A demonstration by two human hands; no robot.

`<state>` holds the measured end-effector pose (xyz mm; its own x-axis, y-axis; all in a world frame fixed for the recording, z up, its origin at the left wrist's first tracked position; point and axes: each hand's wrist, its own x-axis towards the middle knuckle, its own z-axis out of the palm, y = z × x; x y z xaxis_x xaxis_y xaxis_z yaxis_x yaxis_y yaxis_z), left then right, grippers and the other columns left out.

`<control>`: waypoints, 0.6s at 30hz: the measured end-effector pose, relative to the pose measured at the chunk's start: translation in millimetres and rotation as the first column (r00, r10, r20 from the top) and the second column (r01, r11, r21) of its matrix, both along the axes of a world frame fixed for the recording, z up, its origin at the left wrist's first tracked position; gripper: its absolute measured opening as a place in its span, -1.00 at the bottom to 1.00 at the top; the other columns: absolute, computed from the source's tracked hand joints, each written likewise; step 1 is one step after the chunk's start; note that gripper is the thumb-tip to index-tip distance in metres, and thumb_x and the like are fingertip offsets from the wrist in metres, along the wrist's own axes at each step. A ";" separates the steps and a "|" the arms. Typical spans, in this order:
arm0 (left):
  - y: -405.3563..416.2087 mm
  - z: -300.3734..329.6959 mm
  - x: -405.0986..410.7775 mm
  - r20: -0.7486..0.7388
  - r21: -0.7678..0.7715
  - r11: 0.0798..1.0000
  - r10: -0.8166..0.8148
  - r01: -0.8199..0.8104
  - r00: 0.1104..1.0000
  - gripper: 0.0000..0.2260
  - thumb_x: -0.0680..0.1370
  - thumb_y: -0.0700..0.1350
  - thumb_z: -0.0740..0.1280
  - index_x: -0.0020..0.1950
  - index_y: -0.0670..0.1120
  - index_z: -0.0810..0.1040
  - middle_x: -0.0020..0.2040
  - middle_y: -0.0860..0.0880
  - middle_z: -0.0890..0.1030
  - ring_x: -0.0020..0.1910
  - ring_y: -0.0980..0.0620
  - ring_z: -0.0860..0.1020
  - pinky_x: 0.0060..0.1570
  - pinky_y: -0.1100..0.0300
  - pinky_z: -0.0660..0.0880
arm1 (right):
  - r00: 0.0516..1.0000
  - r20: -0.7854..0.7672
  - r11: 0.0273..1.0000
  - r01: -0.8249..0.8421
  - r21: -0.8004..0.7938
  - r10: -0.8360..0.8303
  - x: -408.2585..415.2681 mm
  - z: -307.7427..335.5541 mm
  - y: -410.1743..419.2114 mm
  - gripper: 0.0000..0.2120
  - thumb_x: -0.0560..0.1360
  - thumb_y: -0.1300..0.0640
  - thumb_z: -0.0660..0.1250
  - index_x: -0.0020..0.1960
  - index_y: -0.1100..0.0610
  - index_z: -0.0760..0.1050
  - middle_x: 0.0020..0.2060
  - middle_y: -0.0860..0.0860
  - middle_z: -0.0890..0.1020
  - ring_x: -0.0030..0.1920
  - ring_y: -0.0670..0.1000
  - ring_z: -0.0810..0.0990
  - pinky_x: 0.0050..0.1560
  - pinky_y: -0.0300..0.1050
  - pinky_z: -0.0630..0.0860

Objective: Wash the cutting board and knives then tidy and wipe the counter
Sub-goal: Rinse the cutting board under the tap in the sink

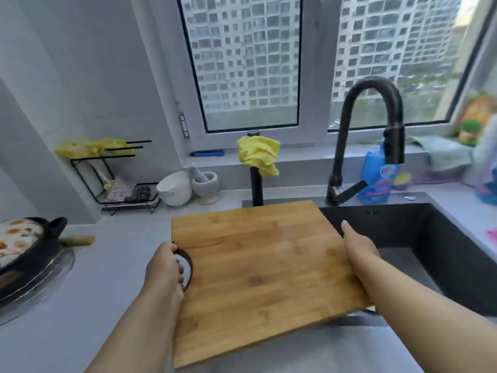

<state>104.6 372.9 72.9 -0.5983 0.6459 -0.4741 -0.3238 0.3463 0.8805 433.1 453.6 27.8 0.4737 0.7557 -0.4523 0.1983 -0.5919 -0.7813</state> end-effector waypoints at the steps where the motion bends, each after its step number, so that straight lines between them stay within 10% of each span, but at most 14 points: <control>1: 12.5 2.1 24.9 -0.012 -0.018 0.999 -0.046 0.046 0.999 -0.78 0.52 -0.06 0.15 -0.30 -0.06 0.22 -0.41 -0.04 0.21 -0.48 0.02 0.10 -0.45 0.17 0.06 | 1.000 0.008 1.000 0.029 -0.009 -0.029 24.2 -3.4 4.8 -0.27 0.54 -0.33 0.05 0.42 0.24 0.32 0.36 0.23 0.41 0.32 0.26 0.40 0.33 0.16 0.31; 6: 78.0 -13.1 138.3 0.045 -0.034 0.984 -0.175 0.177 0.984 -0.77 0.55 -0.06 0.15 -0.12 -0.22 0.24 -0.37 -0.05 0.30 -0.48 0.02 0.21 -0.49 0.21 0.15 | 0.989 0.047 0.986 0.143 -0.084 -0.139 136.1 -27.9 26.7 -0.30 0.54 -0.33 0.05 0.36 0.22 0.40 0.18 0.19 0.52 0.12 0.22 0.50 0.18 0.10 0.39; 7: 86.1 -14.3 159.4 0.055 -0.060 0.971 -0.228 0.231 0.972 -0.61 0.56 -0.05 0.16 0.25 -0.28 0.47 -0.37 -0.05 0.31 -0.46 0.02 0.23 -0.49 0.20 0.18 | 0.985 0.042 0.981 0.168 -0.094 -0.165 156.0 -35.5 31.2 -0.30 0.53 -0.35 0.05 0.33 0.22 0.42 0.08 0.18 0.53 0.02 0.20 0.51 0.11 0.08 0.41; 13: 123.9 -51.2 248.6 0.210 -0.142 0.881 -0.419 0.452 0.883 -0.64 0.50 0.14 0.28 -0.29 -0.14 0.44 -0.40 -0.05 0.41 -0.46 0.05 0.37 -0.47 0.21 0.37 | 0.962 0.083 0.944 0.270 -0.191 -0.259 246.3 -72.5 51.6 -0.18 0.47 -0.43 0.03 0.39 0.22 0.36 0.30 0.24 0.45 0.23 0.27 0.46 0.22 0.13 0.39; 18: 137.1 -75.0 284.2 0.290 -0.147 0.810 -0.513 0.567 0.808 -0.57 0.52 0.18 0.26 0.14 -0.15 0.60 -0.12 -0.19 0.69 -0.11 -0.17 0.64 -0.08 -0.06 0.60 | 0.967 0.070 0.930 0.255 -0.264 -0.245 282.7 -102.4 71.3 -0.18 0.47 -0.42 0.06 0.40 0.23 0.34 0.30 0.25 0.44 0.26 0.27 0.44 0.27 0.12 0.36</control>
